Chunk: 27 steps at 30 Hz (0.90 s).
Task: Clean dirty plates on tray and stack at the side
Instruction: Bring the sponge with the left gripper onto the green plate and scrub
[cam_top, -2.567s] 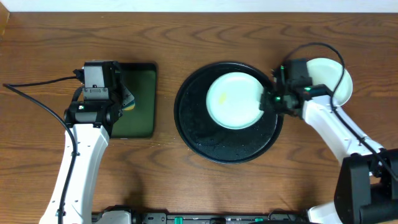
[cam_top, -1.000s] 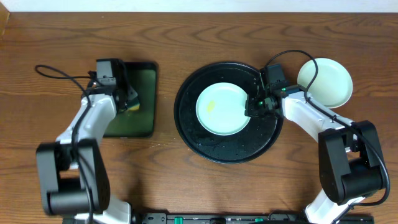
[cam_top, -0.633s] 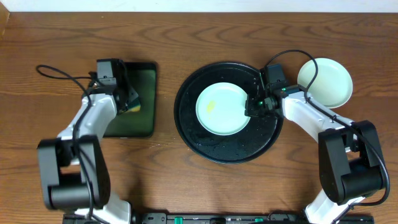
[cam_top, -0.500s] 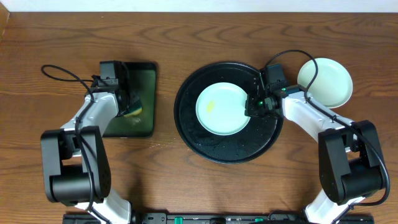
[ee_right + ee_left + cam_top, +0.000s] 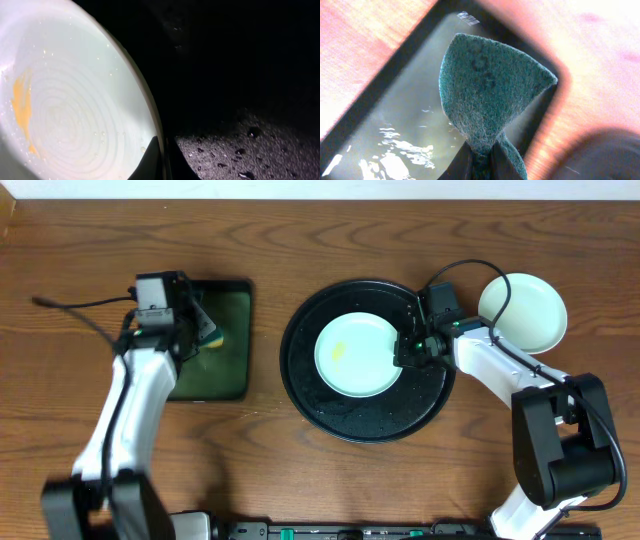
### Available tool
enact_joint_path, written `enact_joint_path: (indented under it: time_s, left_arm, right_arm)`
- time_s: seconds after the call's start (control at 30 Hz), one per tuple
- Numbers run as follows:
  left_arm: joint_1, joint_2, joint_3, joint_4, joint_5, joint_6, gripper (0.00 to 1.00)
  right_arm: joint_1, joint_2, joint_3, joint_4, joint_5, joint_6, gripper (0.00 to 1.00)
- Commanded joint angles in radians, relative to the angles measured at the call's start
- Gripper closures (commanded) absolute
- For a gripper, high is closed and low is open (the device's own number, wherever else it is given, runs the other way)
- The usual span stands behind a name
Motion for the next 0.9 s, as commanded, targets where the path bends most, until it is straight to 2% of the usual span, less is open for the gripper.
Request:
enact_joint_path:
  time_s: [0.0, 0.13, 0.33, 0.43, 0.5, 0.6, 0.67, 0.77, 0.87]
  left_arm:
    - [-0.021, -0.063, 0.002, -0.011, 0.201, 0.002, 0.93]
    - [-0.101, -0.066, 0.002, -0.032, 0.297, 0.002, 0.93]
    - [-0.294, -0.018, 0.002, -0.054, 0.295, 0.002, 0.93]
    - [-0.39, 0.023, 0.002, -0.043, 0.24, -0.06, 0.92]
    - [-0.439, 0.053, 0.002, -0.035, 0.199, -0.123, 0.93]
    - [-0.503, 0.11, 0.002, 0.007, 0.183, -0.167, 0.92]
    - [-0.537, 0.146, 0.002, 0.042, 0.183, -0.172, 0.92]
    - [-0.576, 0.192, 0.002, 0.087, 0.183, -0.193, 0.93]
    - [-0.606, 0.222, 0.002, 0.129, 0.183, -0.214, 0.92]
  right_arm:
    - [0.029, 0.013, 0.006, 0.011, -0.008, -0.071, 0.99]
    - [0.042, 0.013, 0.006, 0.011, 0.039, -0.057, 0.99]
    - [0.042, 0.013, 0.006, 0.026, 0.054, -0.035, 0.99]
    - [0.042, 0.014, 0.006, 0.026, 0.054, -0.026, 0.98]
    - [0.042, 0.014, 0.006, 0.026, 0.054, -0.004, 0.76]
    - [0.042, 0.014, 0.006, 0.03, 0.053, 0.018, 0.66]
    - [0.042, 0.014, 0.006, 0.033, 0.054, 0.018, 0.56]
    - [0.041, 0.014, 0.006, 0.041, 0.055, 0.018, 0.61]
    - [0.041, 0.018, 0.006, 0.057, 0.061, 0.026, 0.74]
